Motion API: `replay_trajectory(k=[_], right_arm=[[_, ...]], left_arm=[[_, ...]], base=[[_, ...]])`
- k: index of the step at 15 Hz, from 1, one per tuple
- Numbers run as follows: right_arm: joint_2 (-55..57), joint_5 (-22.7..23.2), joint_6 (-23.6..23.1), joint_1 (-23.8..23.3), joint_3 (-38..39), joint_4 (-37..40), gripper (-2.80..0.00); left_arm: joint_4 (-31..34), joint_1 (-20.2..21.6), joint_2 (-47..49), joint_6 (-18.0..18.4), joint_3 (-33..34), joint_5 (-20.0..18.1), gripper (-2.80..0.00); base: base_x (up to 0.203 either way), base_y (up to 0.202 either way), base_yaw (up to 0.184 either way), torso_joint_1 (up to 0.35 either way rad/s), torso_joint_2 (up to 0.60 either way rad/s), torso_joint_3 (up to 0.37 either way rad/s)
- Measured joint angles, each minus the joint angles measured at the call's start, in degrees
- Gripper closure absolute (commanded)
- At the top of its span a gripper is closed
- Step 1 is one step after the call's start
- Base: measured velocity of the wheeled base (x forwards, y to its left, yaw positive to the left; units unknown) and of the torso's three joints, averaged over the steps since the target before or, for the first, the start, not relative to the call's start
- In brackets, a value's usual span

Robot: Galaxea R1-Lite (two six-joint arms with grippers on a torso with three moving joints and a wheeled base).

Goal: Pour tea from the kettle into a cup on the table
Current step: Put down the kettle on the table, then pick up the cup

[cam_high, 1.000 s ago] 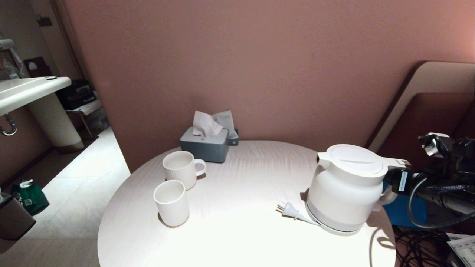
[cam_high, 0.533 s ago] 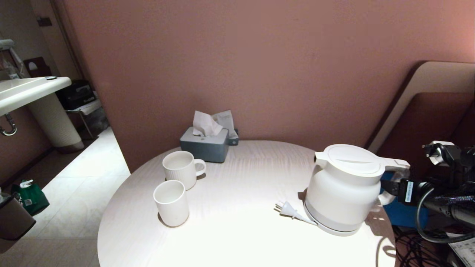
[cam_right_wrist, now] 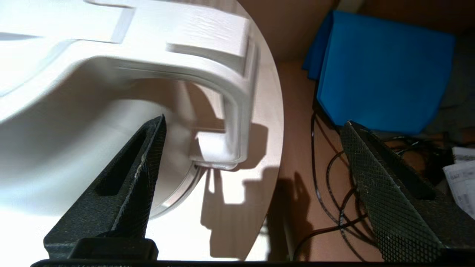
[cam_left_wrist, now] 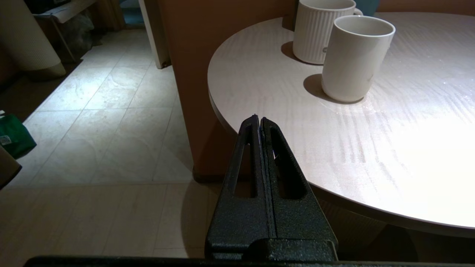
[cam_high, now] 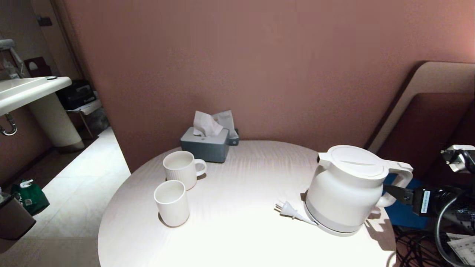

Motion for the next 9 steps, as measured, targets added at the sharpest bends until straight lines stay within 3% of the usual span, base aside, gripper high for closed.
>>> replay_trajectory(k=[5, 9], right_arm=[[-12.1, 0.2, -0.4, -0.5, -5.1, 16.8, -2.80], [-20.3, 0.3, -0.4, -0.5, -5.8, 19.8, -2.80]], left_arm=[[0.0, 0.0, 0.0, 0.0, 0.0, 0.0, 0.00], [0.0, 0.0, 0.0, 0.0, 0.0, 0.0, 0.00]], base=[[0.000, 0.000, 0.000, 0.000, 0.00, 0.000], [0.000, 0.000, 0.000, 0.000, 0.00, 0.000]])
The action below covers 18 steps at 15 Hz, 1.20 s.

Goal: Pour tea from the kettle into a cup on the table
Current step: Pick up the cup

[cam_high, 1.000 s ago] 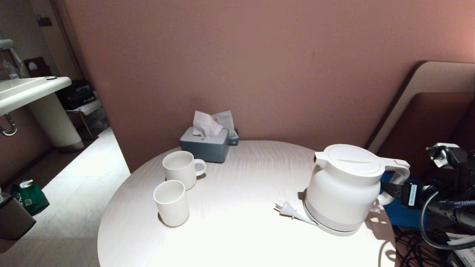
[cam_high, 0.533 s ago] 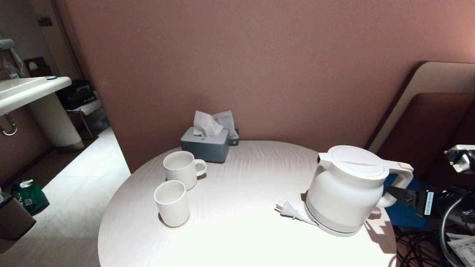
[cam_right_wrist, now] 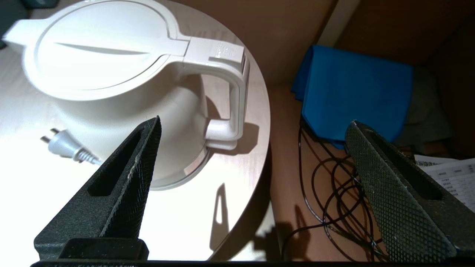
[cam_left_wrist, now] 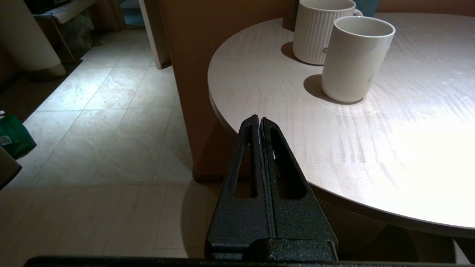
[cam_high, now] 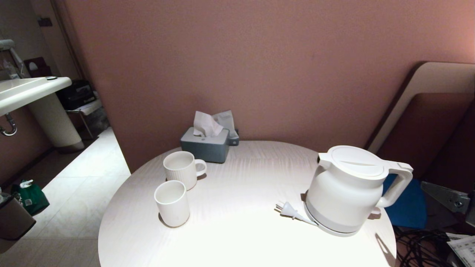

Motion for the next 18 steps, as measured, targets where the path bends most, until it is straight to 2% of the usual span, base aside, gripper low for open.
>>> replay_trajectory(k=[1, 4, 10, 14, 18], right_arm=[[-1.6, 0.2, 0.0, 0.0, 0.1, 1.2, 0.00], [-6.4, 3.6, 0.0, 0.1, 0.1, 7.7, 0.00], [-13.5, 4.6, -0.3, 0.2, -0.7, 16.2, 0.00], [-21.9, 8.4, -0.7, 0.5, -1.7, 27.5, 0.00], [-29.5, 10.6, -1.9, 1.8, -2.0, 34.3, 0.00]], left_arm=[[0.0, 0.0, 0.0, 0.0, 0.0, 0.0, 0.00], [0.0, 0.0, 0.0, 0.0, 0.0, 0.0, 0.00], [0.0, 0.0, 0.0, 0.0, 0.0, 0.0, 0.00], [0.0, 0.0, 0.0, 0.0, 0.0, 0.0, 0.00], [0.0, 0.0, 0.0, 0.0, 0.0, 0.0, 0.00]], base=[[0.000, 0.000, 0.000, 0.000, 0.00, 0.000], [0.000, 0.000, 0.000, 0.000, 0.00, 0.000], [0.000, 0.000, 0.000, 0.000, 0.00, 0.000], [0.000, 0.000, 0.000, 0.000, 0.00, 0.000], [0.000, 0.000, 0.000, 0.000, 0.00, 0.000]])
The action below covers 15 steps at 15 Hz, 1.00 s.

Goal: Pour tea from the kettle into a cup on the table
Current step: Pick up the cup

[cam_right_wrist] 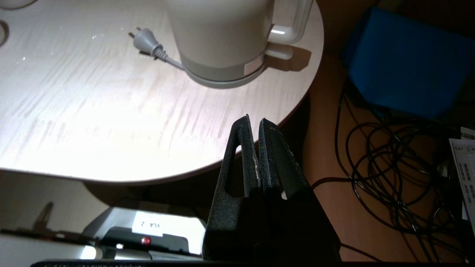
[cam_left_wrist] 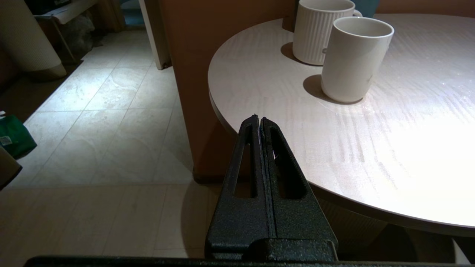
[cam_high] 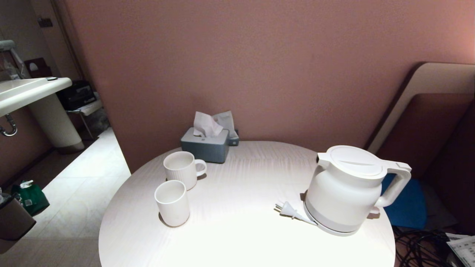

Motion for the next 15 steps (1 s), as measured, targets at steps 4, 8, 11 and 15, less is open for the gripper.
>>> replay_trajectory(k=[4, 8, 11, 15], right_arm=[[-6.7, 0.1, -0.5, 2.5, 0.2, 6.1, 0.00], [-15.6, -2.3, -0.5, 2.5, 1.2, 11.3, 0.00], [-22.3, -4.6, -1.0, 2.5, 1.6, 14.3, 0.00], [-25.5, -5.0, 0.3, 2.5, 5.3, 12.4, 0.00]], left_arm=[[0.0, 0.0, 0.0, 0.0, 0.0, 0.0, 0.00], [0.0, 0.0, 0.0, 0.1, 0.0, 0.0, 0.00], [0.0, 0.0, 0.0, 0.0, 0.0, 0.0, 0.00], [0.0, 0.0, 0.0, 0.0, 0.0, 0.0, 0.00]], base=[[0.000, 0.000, 0.000, 0.000, 0.00, 0.000], [0.000, 0.000, 0.000, 0.000, 0.00, 0.000], [0.000, 0.000, 0.000, 0.000, 0.00, 0.000], [0.000, 0.000, 0.000, 0.000, 0.00, 0.000]])
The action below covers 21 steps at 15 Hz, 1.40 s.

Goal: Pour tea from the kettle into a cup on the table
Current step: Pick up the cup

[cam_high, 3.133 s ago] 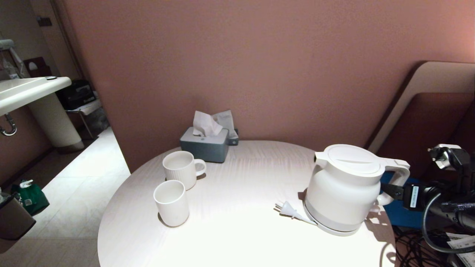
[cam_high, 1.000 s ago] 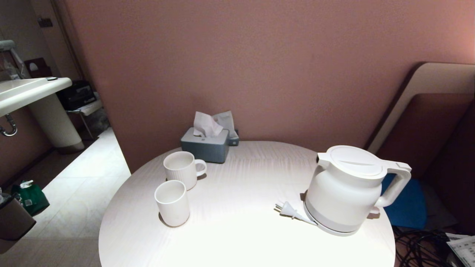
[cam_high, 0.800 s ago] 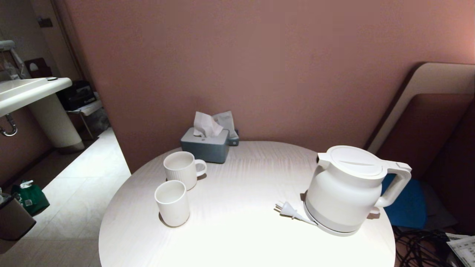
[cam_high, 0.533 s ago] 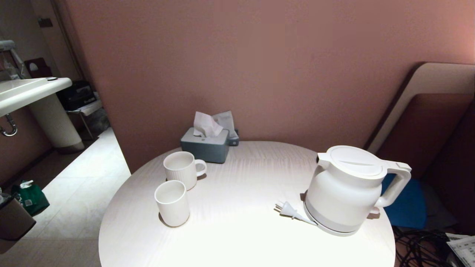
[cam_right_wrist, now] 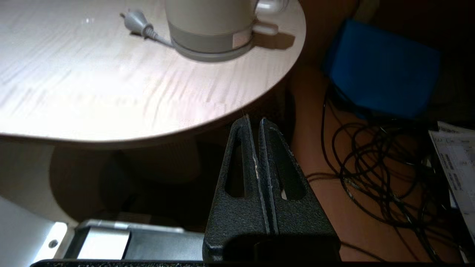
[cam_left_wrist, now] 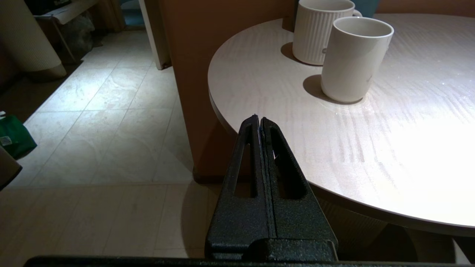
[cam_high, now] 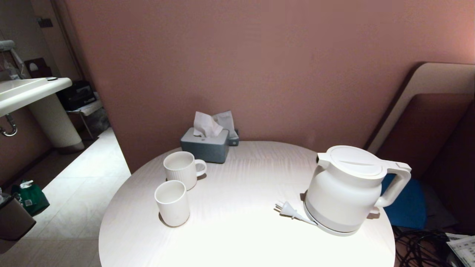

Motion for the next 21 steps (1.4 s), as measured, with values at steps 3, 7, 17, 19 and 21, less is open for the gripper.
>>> replay_trajectory(k=[3, 7, 17, 19, 21], right_arm=[[-0.5, -2.6, -0.9, 0.0, 8.5, -13.2, 0.00], [-0.5, -7.5, -2.2, 0.0, 17.9, -28.0, 0.00], [-0.6, -6.7, -0.6, 0.0, 25.0, -36.3, 0.00], [-0.6, -6.6, -0.7, 0.1, 25.2, -36.4, 0.00], [-0.6, -6.7, -0.7, 0.1, 25.3, -36.4, 0.00]], left_arm=[[0.0, 0.0, 0.0, 0.0, 0.0, 0.0, 0.00], [0.0, 0.0, 0.0, 0.0, 0.0, 0.0, 0.00], [0.0, 0.0, 0.0, 0.0, 0.0, 0.0, 0.00], [0.0, 0.0, 0.0, 0.0, 0.0, 0.0, 0.00], [0.0, 0.0, 0.0, 0.0, 0.0, 0.0, 0.00]], base=[[0.000, 0.000, 0.000, 0.000, 0.00, 0.000], [0.000, 0.000, 0.000, 0.000, 0.00, 0.000], [0.000, 0.000, 0.000, 0.000, 0.00, 0.000], [0.000, 0.000, 0.000, 0.000, 0.00, 0.000], [0.000, 0.000, 0.000, 0.000, 0.00, 0.000]])
